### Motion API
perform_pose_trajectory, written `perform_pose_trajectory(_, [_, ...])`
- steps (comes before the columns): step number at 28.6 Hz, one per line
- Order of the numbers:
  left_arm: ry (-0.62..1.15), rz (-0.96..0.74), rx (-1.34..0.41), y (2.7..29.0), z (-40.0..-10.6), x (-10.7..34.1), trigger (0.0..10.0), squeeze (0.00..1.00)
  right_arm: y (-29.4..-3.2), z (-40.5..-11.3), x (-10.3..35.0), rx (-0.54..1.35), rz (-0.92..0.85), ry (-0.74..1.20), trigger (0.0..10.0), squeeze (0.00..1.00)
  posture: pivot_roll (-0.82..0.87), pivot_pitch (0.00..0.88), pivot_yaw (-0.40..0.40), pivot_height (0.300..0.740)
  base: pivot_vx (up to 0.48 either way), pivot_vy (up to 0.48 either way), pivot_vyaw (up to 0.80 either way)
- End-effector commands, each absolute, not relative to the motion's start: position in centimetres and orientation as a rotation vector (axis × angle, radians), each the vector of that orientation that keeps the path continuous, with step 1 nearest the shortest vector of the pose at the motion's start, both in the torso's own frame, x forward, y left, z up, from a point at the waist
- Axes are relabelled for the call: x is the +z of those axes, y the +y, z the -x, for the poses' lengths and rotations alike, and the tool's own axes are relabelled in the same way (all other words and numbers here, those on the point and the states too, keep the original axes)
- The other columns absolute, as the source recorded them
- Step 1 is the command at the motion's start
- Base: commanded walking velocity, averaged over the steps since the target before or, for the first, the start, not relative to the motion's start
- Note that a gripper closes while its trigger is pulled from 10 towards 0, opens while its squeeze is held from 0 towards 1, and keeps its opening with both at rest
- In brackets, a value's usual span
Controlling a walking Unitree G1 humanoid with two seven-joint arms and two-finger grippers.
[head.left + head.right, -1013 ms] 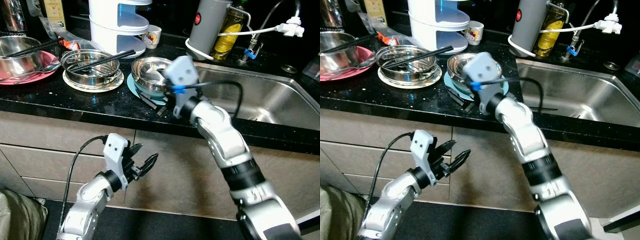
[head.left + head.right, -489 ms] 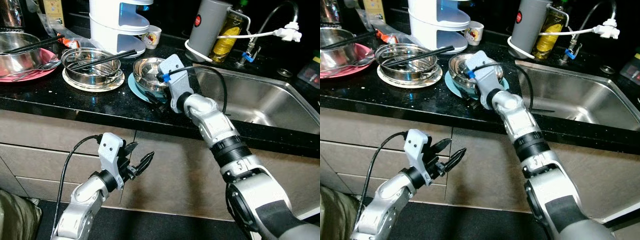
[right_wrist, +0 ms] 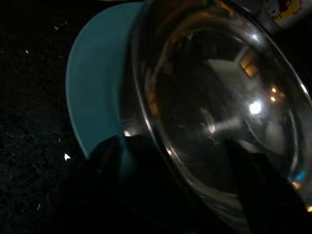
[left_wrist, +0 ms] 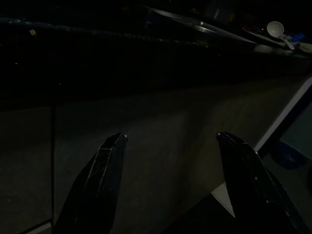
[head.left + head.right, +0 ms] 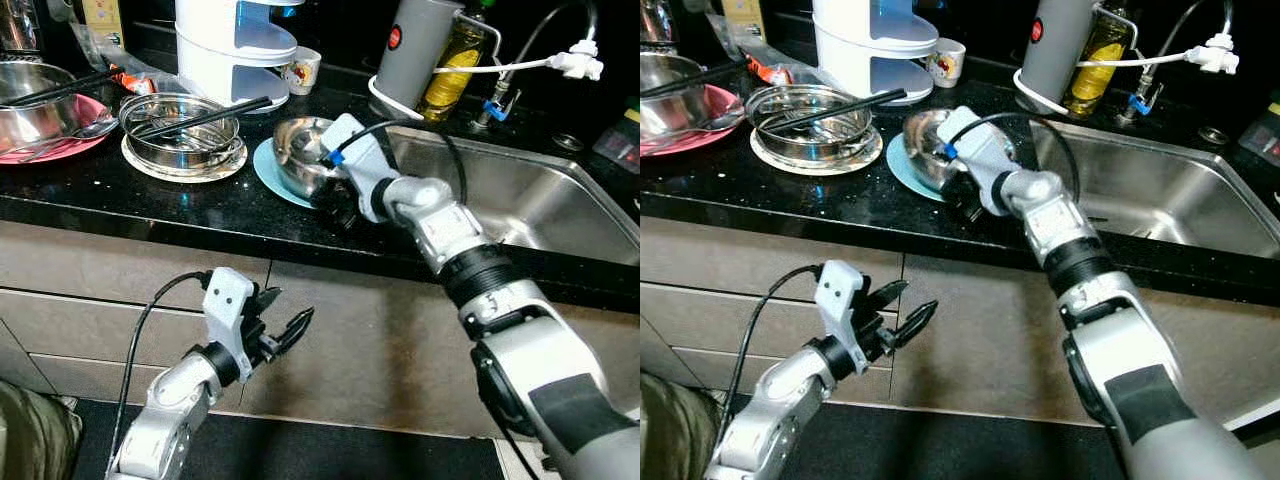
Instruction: Kitchen organization
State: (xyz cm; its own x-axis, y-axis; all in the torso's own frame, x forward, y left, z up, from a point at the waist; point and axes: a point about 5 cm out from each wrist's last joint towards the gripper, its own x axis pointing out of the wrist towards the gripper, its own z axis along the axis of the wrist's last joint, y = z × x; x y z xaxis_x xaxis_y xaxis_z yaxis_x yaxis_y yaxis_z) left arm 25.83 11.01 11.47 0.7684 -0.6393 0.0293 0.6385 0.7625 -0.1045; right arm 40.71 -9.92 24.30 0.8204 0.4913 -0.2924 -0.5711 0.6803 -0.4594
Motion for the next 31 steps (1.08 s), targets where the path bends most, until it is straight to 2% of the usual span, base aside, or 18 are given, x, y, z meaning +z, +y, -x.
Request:
perform_pose_trajectory(1, [0.023,0.117,-0.709,10.4,-25.7,11.2,10.0,0.0,-10.7,-41.0,24.5,0.572,0.585,0.161,0.0,0.0,0.16,0.0,-0.222,0.74,0.0,0.0,0.0])
perform_pose_trajectory(20, [0.008,0.121,-0.717,10.1,-26.0,11.5,10.0,0.0,-10.2,-40.5,24.8,0.637,0.578,0.1,0.0,0.0,0.16,0.0,-0.229,0.74,0.0,0.0,0.0])
perform_pose_trajectory(28, [-0.006,0.123,-0.712,10.1,-26.1,12.1,10.0,0.0,-9.3,-39.9,26.2,0.679,0.431,-0.069,0.0,0.0,0.16,0.0,-0.214,0.74,0.0,0.0,0.0])
perform_pose_trajectory(29, [-0.013,0.127,-0.701,10.2,-26.3,12.3,10.0,0.0,-9.1,-39.7,27.1,0.678,0.359,-0.146,0.0,0.0,0.16,0.0,-0.213,0.74,0.0,0.0,0.0])
perform_pose_trajectory(30, [-0.013,0.127,-0.701,10.2,-26.3,12.3,10.0,0.0,-9.1,-39.7,27.1,0.678,0.359,-0.146,0.0,0.0,0.16,0.0,-0.213,0.74,0.0,0.0,0.0])
perform_pose_trajectory(31, [-0.023,0.145,-0.679,10.3,-26.5,12.5,10.0,0.0,-9.0,-39.2,28.4,0.684,0.223,-0.243,0.0,0.0,0.16,0.0,-0.209,0.74,0.0,0.0,0.0])
